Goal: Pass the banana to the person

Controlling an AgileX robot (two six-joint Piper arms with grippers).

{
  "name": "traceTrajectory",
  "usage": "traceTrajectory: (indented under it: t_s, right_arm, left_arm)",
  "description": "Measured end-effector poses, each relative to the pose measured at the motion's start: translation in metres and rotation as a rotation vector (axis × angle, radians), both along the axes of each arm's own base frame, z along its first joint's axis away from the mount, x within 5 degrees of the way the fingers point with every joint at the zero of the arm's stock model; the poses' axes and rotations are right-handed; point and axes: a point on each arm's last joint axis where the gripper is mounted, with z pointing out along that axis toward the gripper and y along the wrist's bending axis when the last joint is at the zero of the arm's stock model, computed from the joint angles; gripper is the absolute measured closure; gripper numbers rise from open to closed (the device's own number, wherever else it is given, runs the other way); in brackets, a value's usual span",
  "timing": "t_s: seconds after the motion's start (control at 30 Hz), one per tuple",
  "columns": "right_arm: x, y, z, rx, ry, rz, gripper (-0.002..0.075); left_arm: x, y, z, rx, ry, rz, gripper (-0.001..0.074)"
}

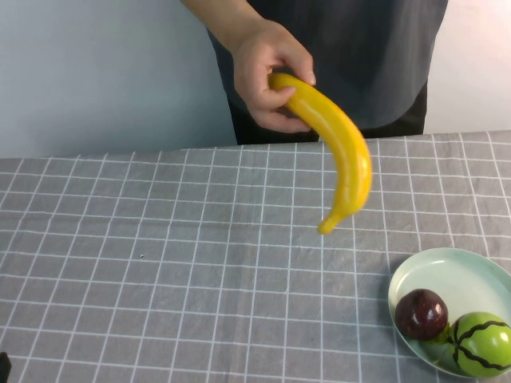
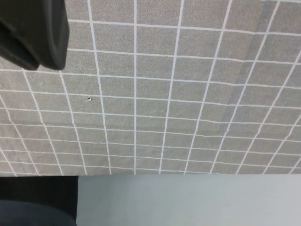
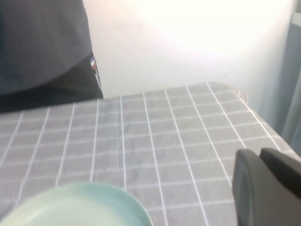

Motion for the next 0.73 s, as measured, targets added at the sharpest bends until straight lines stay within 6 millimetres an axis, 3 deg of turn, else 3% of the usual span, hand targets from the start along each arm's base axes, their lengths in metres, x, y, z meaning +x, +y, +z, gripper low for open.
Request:
traceTrajectory:
  t_s: [0.23,0.73]
  right_arm:
    - [-0.003,0.003,-0.013,-0.03,0.153,0.038,0.0732]
    - [-0.003,0.004,-0.014,-0.095,0.17,0.062,0.0732]
  left_arm:
    - [0.0,0.0,0.0,0.0,0.002,0.0,0.0739]
    - [0.0,0.0,0.0,0.0,0.002,0.0,0.0739]
